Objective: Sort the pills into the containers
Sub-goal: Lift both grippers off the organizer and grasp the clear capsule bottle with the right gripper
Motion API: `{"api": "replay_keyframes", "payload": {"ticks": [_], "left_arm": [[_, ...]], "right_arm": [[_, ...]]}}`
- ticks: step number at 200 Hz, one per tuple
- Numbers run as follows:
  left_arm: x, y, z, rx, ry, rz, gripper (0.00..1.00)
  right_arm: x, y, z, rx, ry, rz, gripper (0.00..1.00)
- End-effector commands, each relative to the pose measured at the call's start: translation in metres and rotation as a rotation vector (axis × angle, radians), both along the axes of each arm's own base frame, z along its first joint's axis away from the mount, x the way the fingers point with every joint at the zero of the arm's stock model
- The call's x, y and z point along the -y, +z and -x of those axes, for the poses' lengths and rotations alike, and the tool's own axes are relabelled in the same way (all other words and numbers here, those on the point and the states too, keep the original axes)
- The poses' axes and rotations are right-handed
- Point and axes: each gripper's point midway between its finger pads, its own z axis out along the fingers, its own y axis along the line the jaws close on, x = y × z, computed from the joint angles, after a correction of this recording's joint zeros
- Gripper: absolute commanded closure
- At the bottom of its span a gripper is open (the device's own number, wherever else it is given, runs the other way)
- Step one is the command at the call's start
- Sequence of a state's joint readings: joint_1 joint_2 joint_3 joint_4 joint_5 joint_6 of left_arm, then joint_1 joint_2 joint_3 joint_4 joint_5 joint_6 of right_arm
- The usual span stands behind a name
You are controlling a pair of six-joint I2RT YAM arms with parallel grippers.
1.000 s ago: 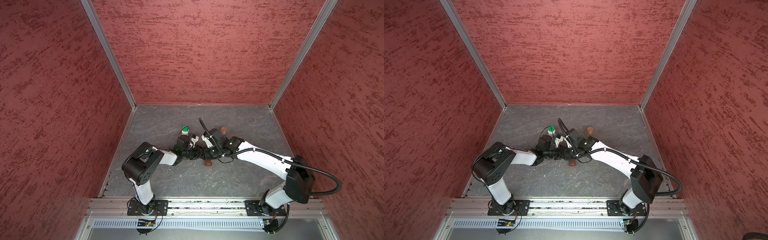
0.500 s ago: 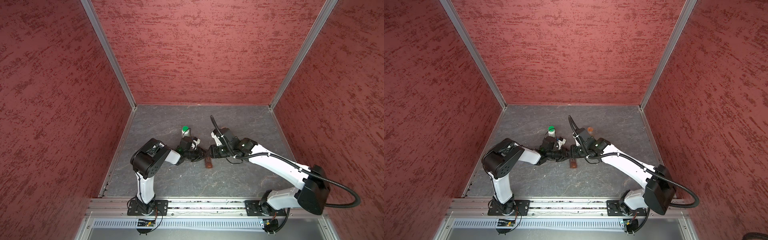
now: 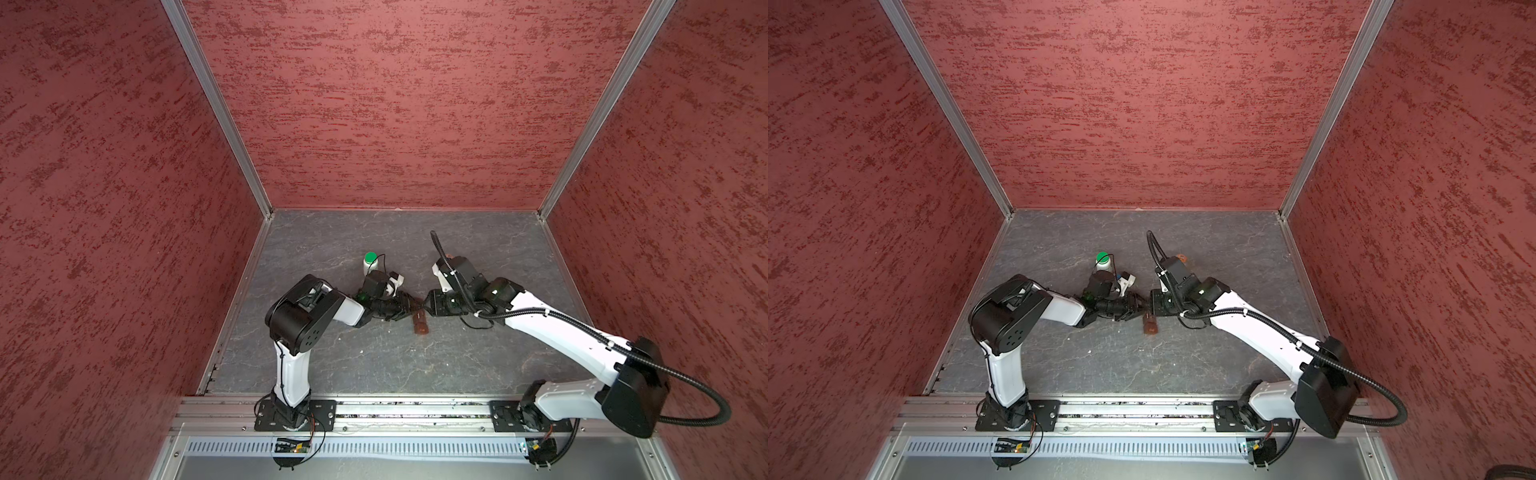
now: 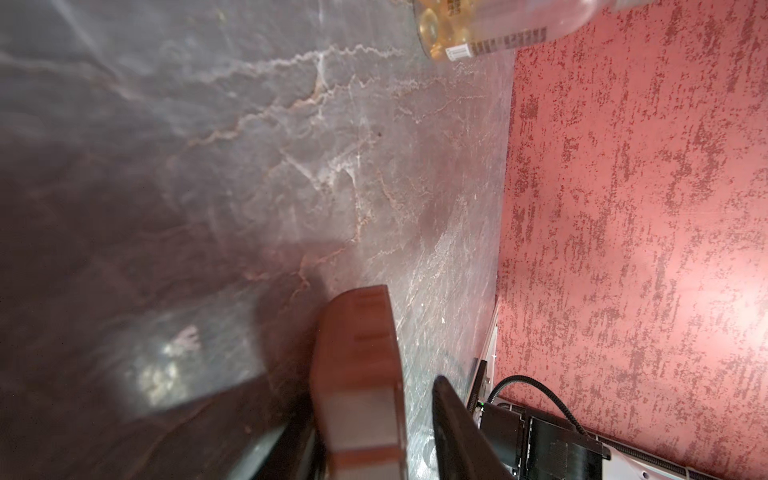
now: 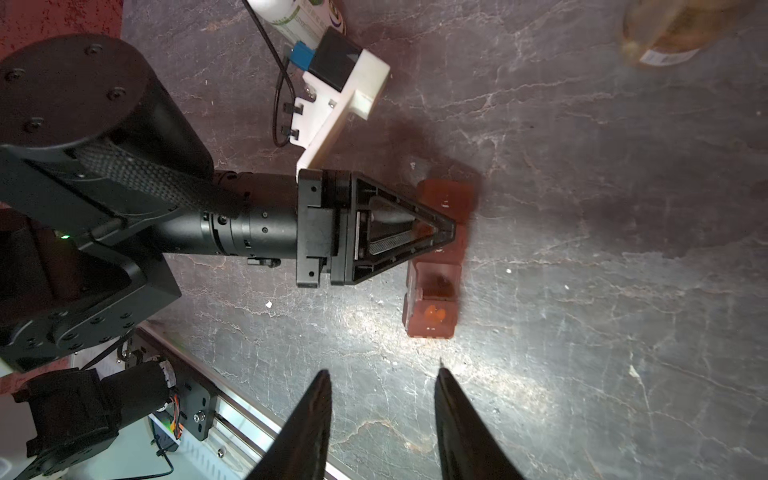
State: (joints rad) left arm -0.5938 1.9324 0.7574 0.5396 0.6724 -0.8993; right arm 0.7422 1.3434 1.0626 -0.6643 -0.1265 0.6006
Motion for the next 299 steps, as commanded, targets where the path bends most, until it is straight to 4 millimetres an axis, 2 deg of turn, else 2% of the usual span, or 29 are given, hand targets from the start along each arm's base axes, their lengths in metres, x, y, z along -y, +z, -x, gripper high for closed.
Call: {"api": "replay_keyframes", "payload": {"ticks": [1,38,57,91,124,148,164,168,174,206,226,253,299], "left_arm": [[-0.010,-0.019,0.003,-0.023,0.009,-0.047,0.53],[-0.022,-0.016,0.003,-0.011,0.024,-0.063,0.46],[-0.034,-0.020,0.007,-0.039,0.039,-0.095,0.42],[-0.046,-0.008,0.002,-0.004,0.061,-0.098,0.38],[-0.050,0.031,-0.001,0.118,0.054,-0.092,0.36],[-0.058,0.062,-0.001,0.212,0.062,-0.126,0.36],[-0.069,0.082,0.000,0.282,0.081,-0.175,0.36],[-0.073,0.088,0.000,0.304,0.088,-0.185,0.36],[-0.078,0.096,0.001,0.334,0.100,-0.203,0.36],[-0.106,0.135,0.006,0.495,0.176,-0.272,0.36],[-0.121,0.151,0.010,0.575,0.226,-0.286,0.36],[-0.133,0.161,0.018,0.641,0.256,-0.298,0.35],[-0.141,0.152,0.023,0.635,0.256,-0.331,0.33]], "right_arm": [[0.006,0.006,-0.004,0.027,-0.014,0.016,0.58],[0.006,0.007,-0.007,0.027,-0.012,0.026,0.57],[0.006,0.007,-0.008,0.029,-0.014,0.027,0.56],[0.010,0.011,-0.014,0.039,-0.040,0.032,0.54],[0.025,0.022,-0.032,0.080,-0.121,0.083,0.49],[0.038,0.029,-0.052,0.106,-0.179,0.150,0.45],[0.051,0.037,-0.067,0.129,-0.227,0.207,0.40],[0.053,0.032,-0.072,0.120,-0.238,0.237,0.39],[0.057,0.034,-0.079,0.128,-0.259,0.255,0.36],[0.074,0.044,-0.115,0.128,-0.334,0.290,0.29],[0.080,0.036,-0.135,0.099,-0.352,0.309,0.27],[0.089,0.018,-0.160,0.048,-0.369,0.338,0.22],[0.089,-0.014,-0.184,-0.038,-0.351,0.369,0.19]]}}
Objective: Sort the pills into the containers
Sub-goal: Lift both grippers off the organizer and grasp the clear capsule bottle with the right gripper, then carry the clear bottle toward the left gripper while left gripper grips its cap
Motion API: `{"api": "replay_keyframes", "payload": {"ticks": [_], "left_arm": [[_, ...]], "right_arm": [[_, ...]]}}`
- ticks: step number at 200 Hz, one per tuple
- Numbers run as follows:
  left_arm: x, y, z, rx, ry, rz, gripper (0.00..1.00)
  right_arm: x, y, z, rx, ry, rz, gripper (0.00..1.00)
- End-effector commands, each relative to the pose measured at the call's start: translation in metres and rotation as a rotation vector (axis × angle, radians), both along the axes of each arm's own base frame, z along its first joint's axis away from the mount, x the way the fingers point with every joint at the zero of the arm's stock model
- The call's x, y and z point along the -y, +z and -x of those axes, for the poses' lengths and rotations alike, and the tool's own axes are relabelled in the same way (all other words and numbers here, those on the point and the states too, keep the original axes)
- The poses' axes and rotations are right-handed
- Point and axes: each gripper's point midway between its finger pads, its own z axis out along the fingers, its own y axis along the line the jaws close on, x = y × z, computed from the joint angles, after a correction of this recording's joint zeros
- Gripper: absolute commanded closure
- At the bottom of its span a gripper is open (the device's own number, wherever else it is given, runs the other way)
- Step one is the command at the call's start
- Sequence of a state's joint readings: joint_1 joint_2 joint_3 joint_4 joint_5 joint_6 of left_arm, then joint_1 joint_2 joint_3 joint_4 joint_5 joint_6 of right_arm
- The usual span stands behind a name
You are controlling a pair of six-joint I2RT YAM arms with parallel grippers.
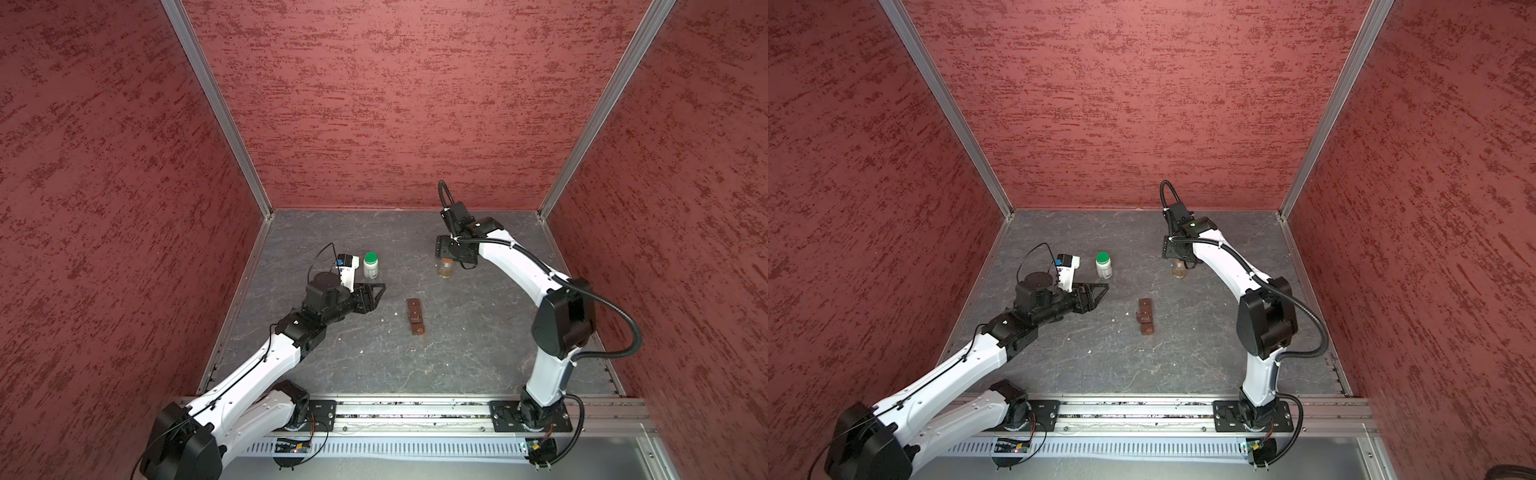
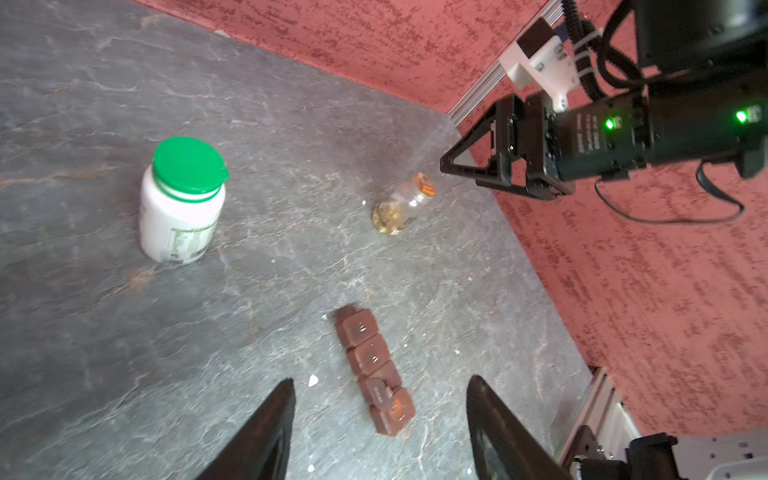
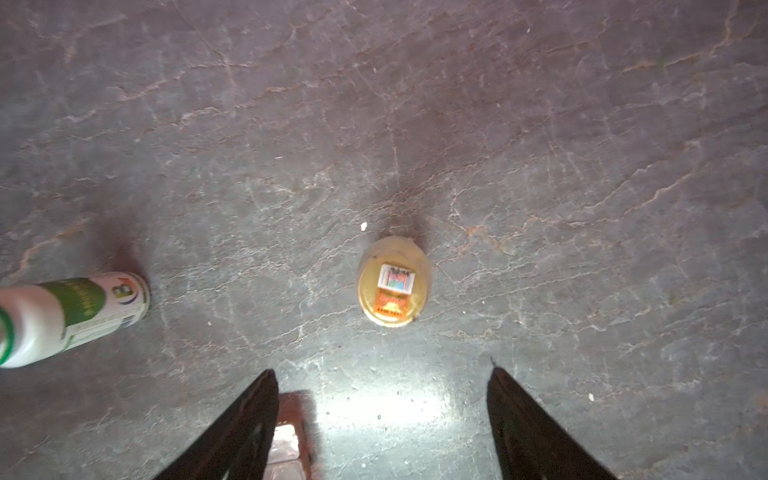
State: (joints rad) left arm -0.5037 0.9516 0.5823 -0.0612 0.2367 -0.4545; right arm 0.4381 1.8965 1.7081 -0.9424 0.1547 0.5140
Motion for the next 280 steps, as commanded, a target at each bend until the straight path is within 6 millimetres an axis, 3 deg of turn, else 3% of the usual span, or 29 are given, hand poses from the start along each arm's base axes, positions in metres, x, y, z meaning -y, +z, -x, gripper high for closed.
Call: {"api": "replay_keyframes", "payload": {"ticks": [1,65,105,162,232,280], "left_arm": [[-0.009,-0.009,0.000,-0.003,0.022,-0.047,0.33],[-0.008,-0.015,0.002,-0.012,0.018,-0.040,0.32],[-0.008,-0.014,0.002,-0.012,0.015,-0.038,0.32],[-0.010,-0.010,0.003,0.002,0.015,-0.041,0.32],[-0.011,0.000,0.006,0.014,0.013,-0.039,0.31],[-0.011,0.013,0.006,0.032,0.011,-0.029,0.31]], "right_arm": [[0.004,-0.008,-0.004,-0.050,0.011,0.017,0.19],[-0.004,-0.040,-0.019,-0.126,0.033,-0.009,0.16],[-0.005,-0.061,-0.024,-0.172,0.030,-0.021,0.24],[-0.002,-0.072,-0.025,-0.195,0.023,-0.017,0.34],[0.008,-0.066,-0.024,-0.190,0.014,0.011,0.57],[0.004,-0.028,-0.005,-0.136,0.037,-0.067,0.60]]}}
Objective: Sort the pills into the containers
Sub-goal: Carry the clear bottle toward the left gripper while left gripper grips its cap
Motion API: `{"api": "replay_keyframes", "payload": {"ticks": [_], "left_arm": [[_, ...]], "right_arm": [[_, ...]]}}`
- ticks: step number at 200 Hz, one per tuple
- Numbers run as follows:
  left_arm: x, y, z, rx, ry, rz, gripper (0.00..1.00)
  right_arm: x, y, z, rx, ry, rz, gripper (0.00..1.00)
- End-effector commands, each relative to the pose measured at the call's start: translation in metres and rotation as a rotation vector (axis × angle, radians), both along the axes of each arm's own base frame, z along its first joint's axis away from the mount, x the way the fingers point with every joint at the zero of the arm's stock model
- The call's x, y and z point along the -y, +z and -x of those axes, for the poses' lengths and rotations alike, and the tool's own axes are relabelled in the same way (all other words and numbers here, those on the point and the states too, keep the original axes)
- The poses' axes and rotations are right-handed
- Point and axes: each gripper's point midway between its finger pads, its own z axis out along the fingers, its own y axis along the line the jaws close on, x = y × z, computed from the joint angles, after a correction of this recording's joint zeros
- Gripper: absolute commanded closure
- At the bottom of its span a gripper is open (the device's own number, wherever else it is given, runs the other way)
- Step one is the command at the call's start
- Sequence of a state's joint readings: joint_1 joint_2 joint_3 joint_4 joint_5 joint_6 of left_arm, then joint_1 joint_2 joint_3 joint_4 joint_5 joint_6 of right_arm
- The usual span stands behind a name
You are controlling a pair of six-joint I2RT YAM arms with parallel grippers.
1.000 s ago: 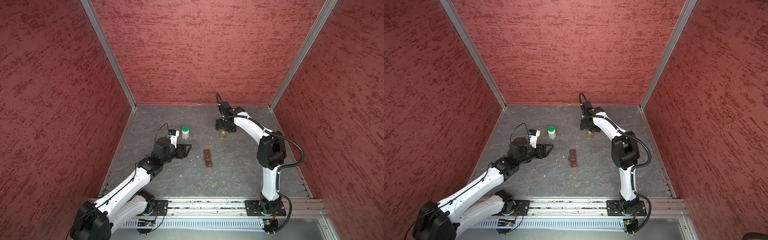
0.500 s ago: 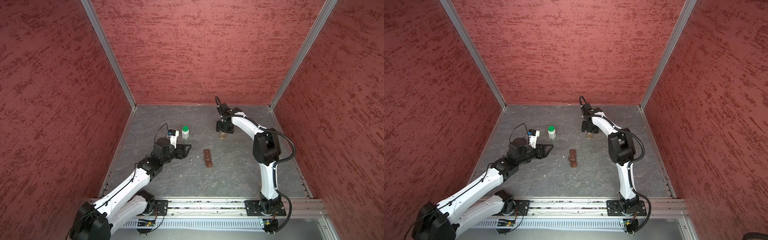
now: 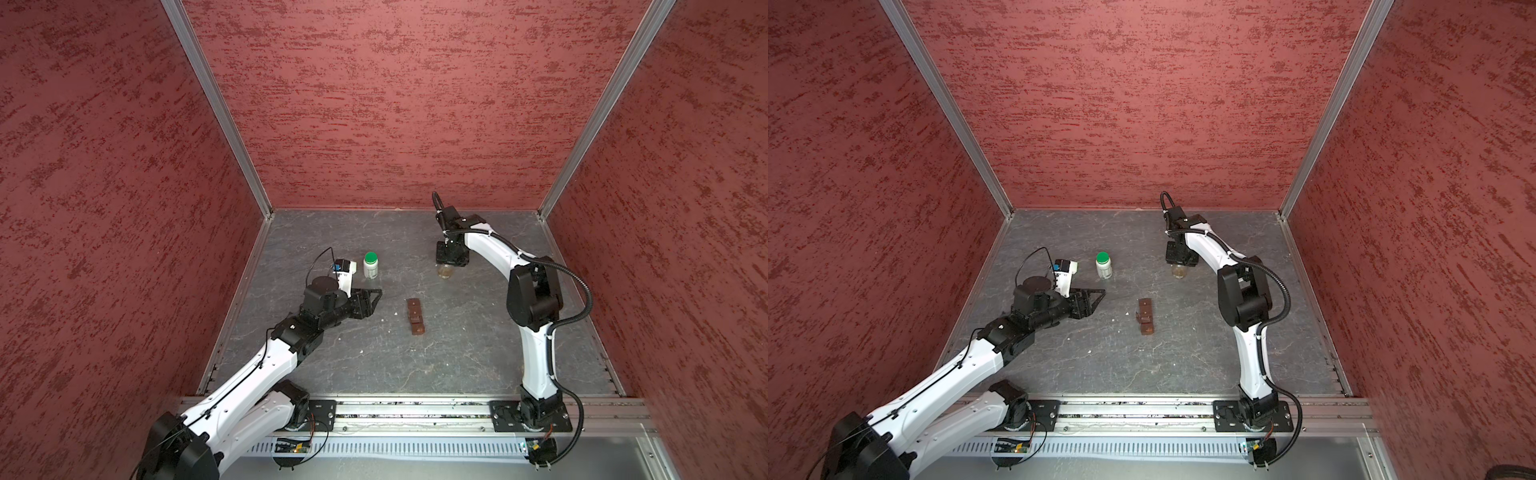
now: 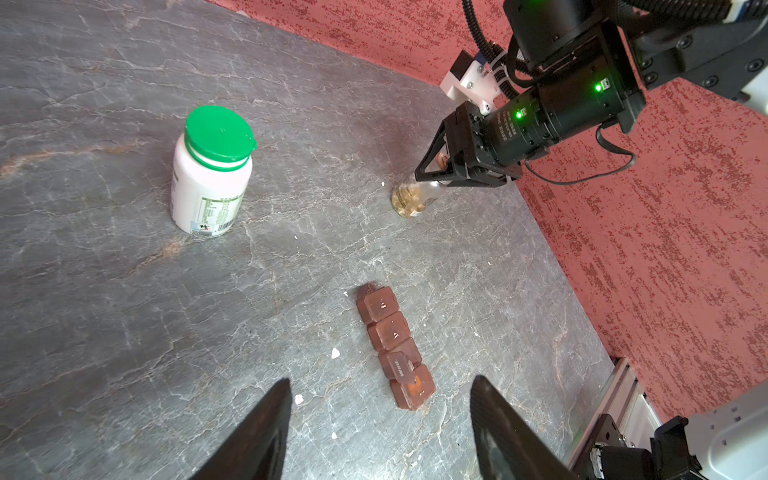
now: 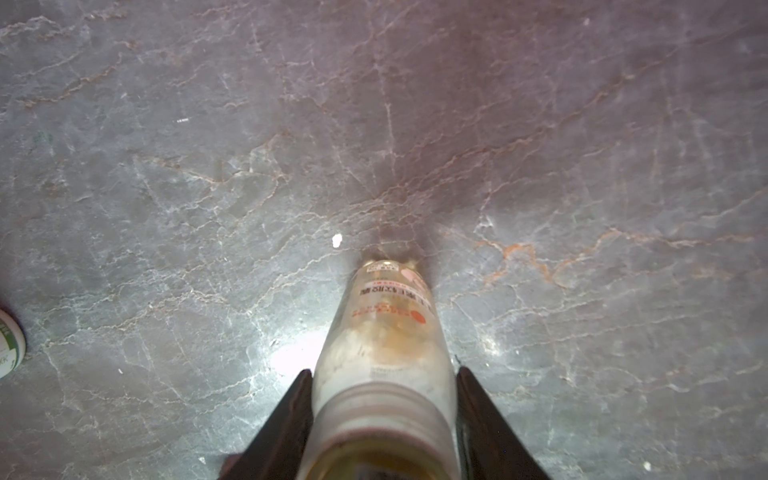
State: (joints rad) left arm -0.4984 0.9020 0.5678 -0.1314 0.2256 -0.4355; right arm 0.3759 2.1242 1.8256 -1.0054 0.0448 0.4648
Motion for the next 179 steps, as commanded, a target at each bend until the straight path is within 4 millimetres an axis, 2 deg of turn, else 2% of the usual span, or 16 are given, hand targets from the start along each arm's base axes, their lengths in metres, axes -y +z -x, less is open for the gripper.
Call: {"api": "replay_keyframes", "payload": {"ticks": [1,24,51,84,109,115,152,179], "left_arm": [[-0.001,0.020,-0.003,0.050,0.002,0.006,0.31],[0.002,0.027,-0.003,0.088,-0.015,0.021,0.33],[0.025,0.037,0.003,0.236,-0.121,0.044,0.35],[0.075,0.040,0.015,0.477,-0.330,-0.009,0.34],[0.115,0.037,0.027,0.697,-0.483,-0.065,0.26],[0.122,0.035,0.028,0.734,-0.505,-0.077,0.24],[0.155,0.029,0.026,0.897,-0.614,-0.101,0.13],[0.172,0.027,0.020,0.948,-0.645,-0.106,0.12]], "right_arm": [[0.000,0.044,0.012,0.064,0.009,-0.062,0.60],[-0.003,0.064,0.034,0.094,0.030,-0.134,0.61],[-0.007,0.083,0.065,0.120,0.054,-0.229,0.62],[-0.017,0.107,0.102,0.144,0.105,-0.351,0.63],[-0.022,0.121,0.124,0.153,0.148,-0.432,0.63],[-0.023,0.132,0.131,0.175,0.165,-0.456,0.63],[-0.025,0.138,0.155,0.158,0.206,-0.509,0.64],[-0.026,0.144,0.167,0.155,0.225,-0.543,0.64]]}}
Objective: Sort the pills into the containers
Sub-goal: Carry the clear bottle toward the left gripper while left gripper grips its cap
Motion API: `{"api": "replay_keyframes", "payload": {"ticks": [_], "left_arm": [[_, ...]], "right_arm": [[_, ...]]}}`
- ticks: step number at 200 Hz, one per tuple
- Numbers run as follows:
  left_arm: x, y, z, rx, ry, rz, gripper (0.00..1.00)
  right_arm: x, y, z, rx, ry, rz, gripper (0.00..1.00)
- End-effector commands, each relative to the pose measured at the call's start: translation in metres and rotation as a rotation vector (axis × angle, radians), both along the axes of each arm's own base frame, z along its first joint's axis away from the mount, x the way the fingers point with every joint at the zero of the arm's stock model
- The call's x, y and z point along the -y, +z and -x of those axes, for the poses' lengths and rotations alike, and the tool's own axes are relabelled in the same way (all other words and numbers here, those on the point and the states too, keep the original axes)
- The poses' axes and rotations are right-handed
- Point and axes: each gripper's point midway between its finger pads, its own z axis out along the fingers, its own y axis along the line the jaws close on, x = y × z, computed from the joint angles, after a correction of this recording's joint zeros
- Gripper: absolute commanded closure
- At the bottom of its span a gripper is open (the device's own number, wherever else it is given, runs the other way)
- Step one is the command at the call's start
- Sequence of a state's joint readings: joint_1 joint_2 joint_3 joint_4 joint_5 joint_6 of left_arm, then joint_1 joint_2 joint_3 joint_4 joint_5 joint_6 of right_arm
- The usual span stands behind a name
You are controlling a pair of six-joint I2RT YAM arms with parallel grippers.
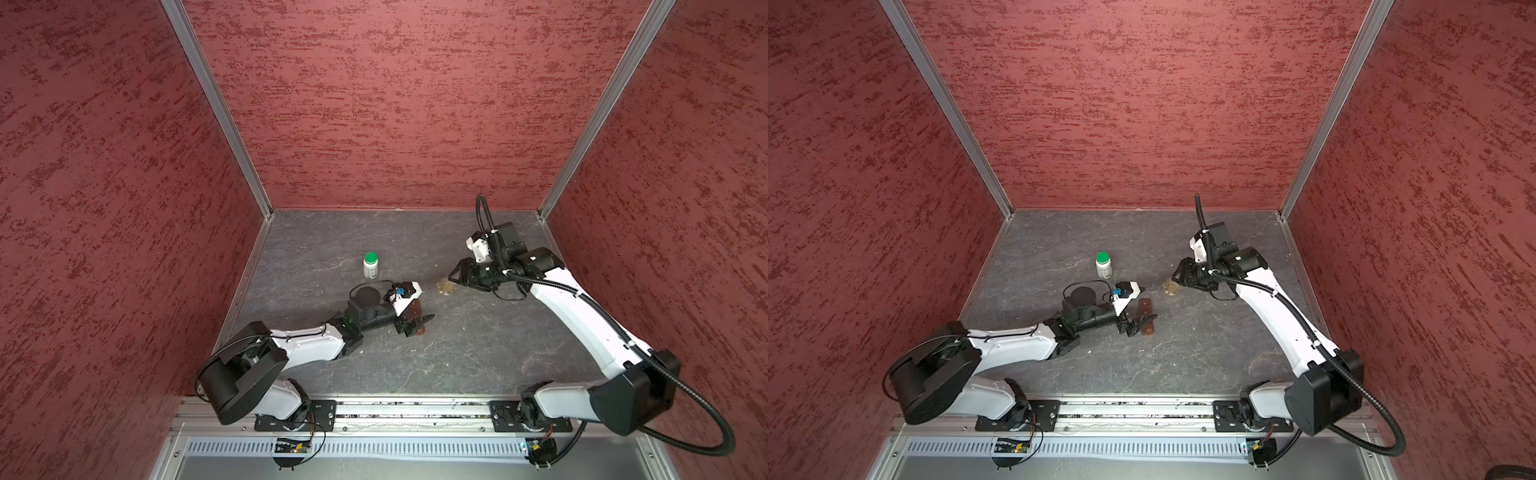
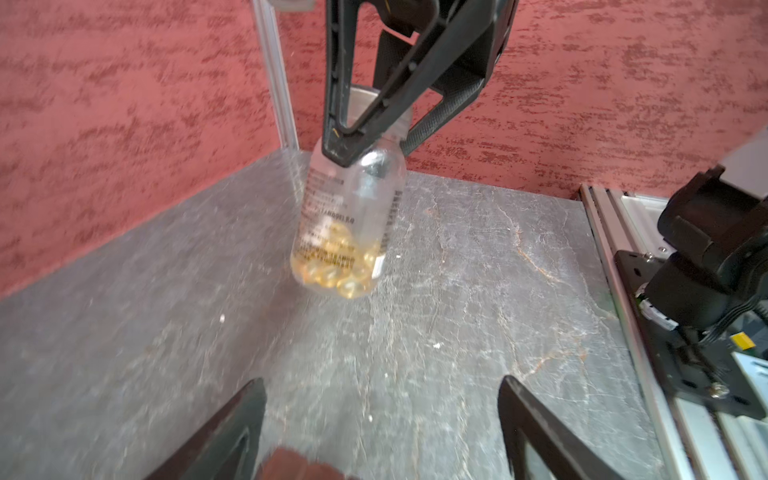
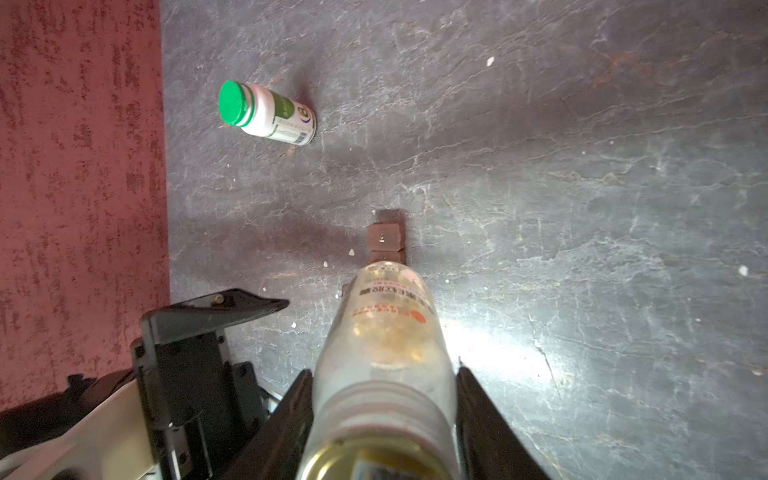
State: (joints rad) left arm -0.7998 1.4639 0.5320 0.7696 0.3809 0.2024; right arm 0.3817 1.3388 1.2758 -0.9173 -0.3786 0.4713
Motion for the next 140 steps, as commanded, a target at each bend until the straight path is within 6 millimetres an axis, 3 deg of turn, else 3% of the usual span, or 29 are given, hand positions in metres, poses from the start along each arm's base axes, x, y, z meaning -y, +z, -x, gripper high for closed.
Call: {"api": "replay_keyframes", "payload": {"ticks": [1,77,140], "left_arm": [[0.018,0.038,-0.001,0.206,-0.065,0.080,0.12],[0.041,0.023,-0.009,0.198,-0.144,0.080,0.16],[0.045,0.014,-0.010,0.168,-0.194,0.087,0.32]], "right_arm": [[-0.009,0.010,0.012,0.010,0.052,-0.062,0.64],[-0.013,0.014,0.027,-0.004,0.095,-0.103,0.64],[-0.013,0.010,0.030,-0.017,0.108,-0.103,0.66]]}}
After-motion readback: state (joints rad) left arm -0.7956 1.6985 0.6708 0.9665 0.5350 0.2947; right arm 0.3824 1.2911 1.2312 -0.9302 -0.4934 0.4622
